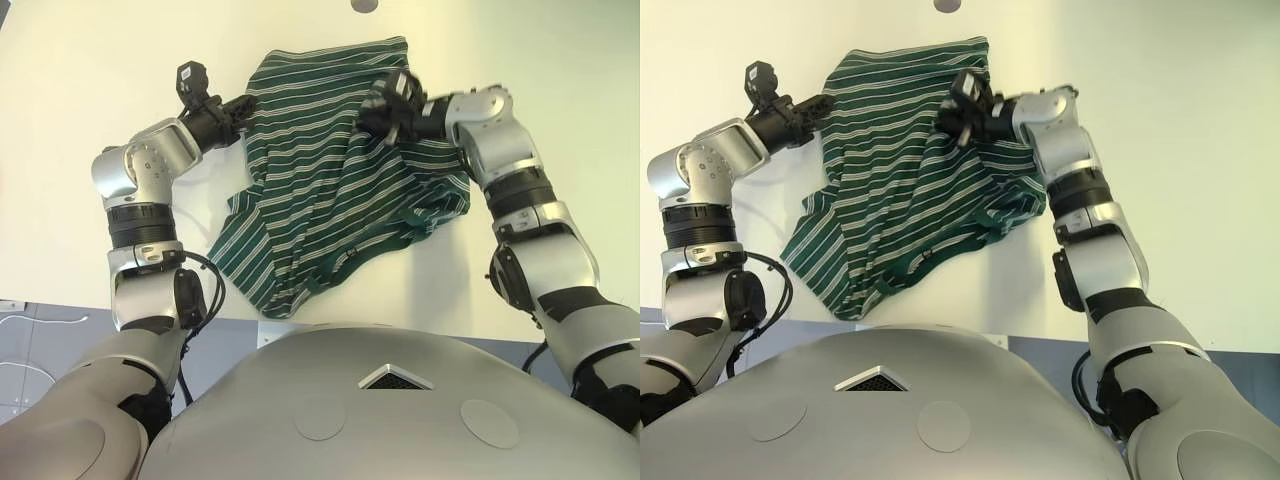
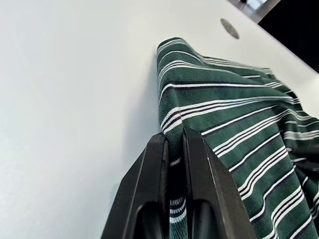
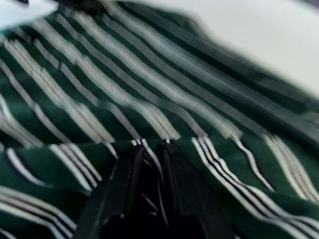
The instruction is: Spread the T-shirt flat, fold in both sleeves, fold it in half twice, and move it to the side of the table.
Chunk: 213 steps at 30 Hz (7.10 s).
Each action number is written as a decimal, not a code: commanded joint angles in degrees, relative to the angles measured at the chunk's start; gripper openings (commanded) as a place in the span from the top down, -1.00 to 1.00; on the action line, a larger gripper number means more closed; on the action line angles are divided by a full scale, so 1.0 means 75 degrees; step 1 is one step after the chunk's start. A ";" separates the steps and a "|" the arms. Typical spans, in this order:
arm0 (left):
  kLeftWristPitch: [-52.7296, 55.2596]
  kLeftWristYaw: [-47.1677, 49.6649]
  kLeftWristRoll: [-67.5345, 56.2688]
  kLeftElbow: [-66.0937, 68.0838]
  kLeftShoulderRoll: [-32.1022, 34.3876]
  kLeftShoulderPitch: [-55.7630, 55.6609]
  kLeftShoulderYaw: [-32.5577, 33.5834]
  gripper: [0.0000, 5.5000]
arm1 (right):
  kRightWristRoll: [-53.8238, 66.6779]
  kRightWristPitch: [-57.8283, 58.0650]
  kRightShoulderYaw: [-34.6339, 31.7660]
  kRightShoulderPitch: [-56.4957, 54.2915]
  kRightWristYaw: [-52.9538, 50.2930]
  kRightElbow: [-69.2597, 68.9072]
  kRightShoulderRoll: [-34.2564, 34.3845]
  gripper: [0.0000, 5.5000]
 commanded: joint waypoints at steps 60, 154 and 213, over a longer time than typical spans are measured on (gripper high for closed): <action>-0.3405 -0.0292 0.2311 0.3095 -0.0675 -0.1869 -0.0555 0.99 | -0.0587 0.0931 0.0816 -0.0246 -0.0430 0.0758 -0.0215 0.72; 0.0359 -0.4196 -0.0074 -0.1028 0.3727 0.3453 -0.0544 0.65 | 0.2416 0.2097 0.0996 0.5029 0.0994 -0.8911 -0.4544 0.58; 0.0526 -0.3010 -0.0552 -0.6636 0.4006 0.4273 -0.2084 0.57 | 0.4435 0.4453 -0.4055 0.6965 0.0474 -0.7015 -0.5052 -0.04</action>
